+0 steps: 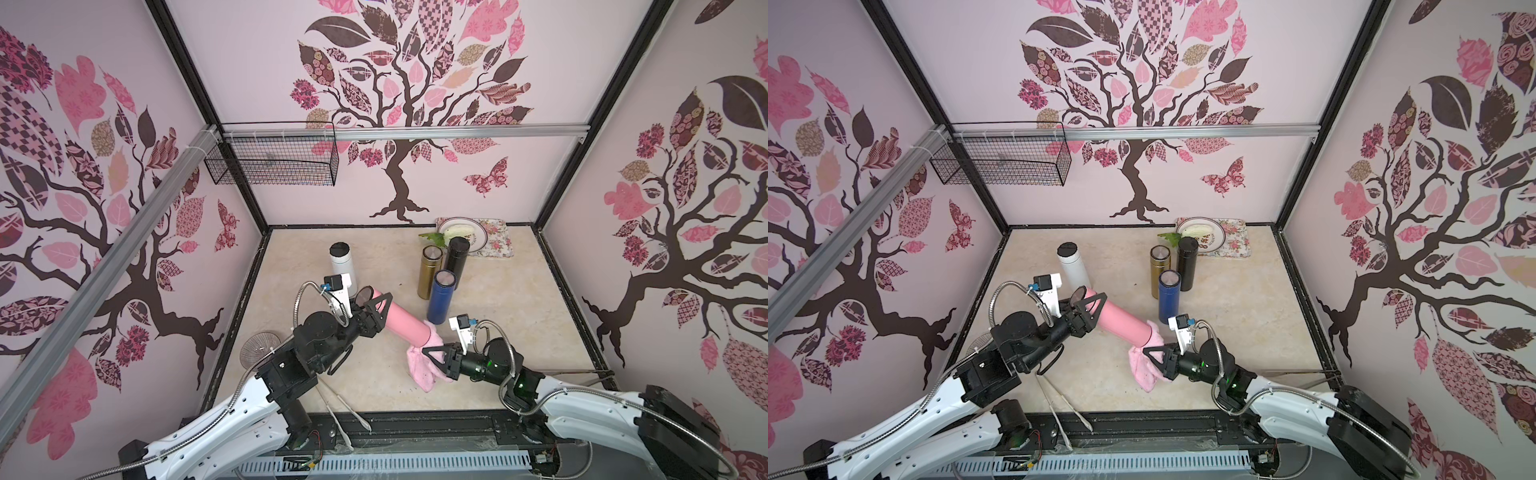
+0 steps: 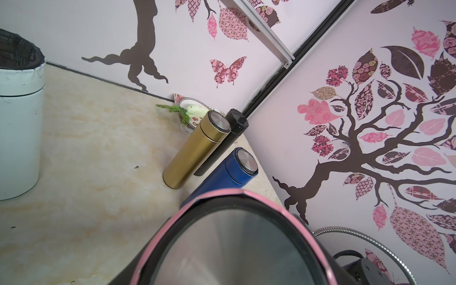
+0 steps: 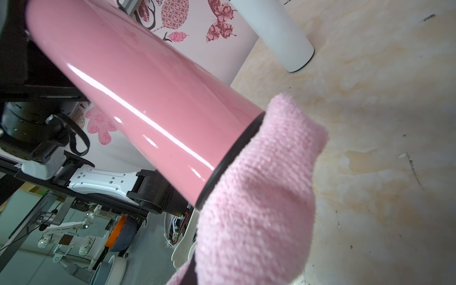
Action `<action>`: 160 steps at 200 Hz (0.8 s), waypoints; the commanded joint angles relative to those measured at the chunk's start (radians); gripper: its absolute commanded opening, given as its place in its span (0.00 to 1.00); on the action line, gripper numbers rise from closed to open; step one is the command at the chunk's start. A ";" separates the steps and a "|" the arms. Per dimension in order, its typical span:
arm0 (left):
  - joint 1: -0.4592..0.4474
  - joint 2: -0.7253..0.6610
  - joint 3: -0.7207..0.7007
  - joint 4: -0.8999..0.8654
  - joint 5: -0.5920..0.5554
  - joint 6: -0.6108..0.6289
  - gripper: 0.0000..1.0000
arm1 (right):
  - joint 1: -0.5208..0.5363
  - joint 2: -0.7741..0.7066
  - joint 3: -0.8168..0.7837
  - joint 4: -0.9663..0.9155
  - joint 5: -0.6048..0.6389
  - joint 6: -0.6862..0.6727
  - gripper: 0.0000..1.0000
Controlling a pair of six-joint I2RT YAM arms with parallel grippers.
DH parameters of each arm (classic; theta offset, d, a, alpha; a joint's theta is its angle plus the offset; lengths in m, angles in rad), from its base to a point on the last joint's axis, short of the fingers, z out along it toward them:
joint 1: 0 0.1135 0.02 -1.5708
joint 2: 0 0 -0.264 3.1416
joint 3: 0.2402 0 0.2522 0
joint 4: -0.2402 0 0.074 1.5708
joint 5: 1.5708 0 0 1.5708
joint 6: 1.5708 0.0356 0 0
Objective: Wipe the surface of the thermos
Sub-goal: Wipe the dirt from the surface of the thermos.
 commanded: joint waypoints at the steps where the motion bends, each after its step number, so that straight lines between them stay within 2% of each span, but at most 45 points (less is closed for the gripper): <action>1: 0.001 0.008 -0.020 -0.001 -0.028 0.035 0.00 | 0.009 -0.139 0.025 0.001 0.009 -0.081 0.00; 37: 0.002 0.018 -0.013 0.014 -0.006 0.027 0.00 | 0.010 -0.202 0.044 -0.006 0.029 -0.099 0.00; 75: 0.001 0.012 -0.013 0.068 0.055 0.014 0.00 | 0.010 -0.098 0.064 0.056 0.034 -0.096 0.00; 104: 0.001 0.006 0.009 0.081 0.134 0.021 0.00 | 0.010 0.009 0.046 0.049 0.188 -0.032 0.00; 127: 0.002 -0.015 0.016 0.078 0.142 0.022 0.00 | 0.009 0.057 0.015 0.062 0.305 0.001 0.00; 160: 0.001 -0.050 0.009 0.065 0.110 0.029 0.00 | 0.009 0.095 0.017 0.055 0.297 0.001 0.00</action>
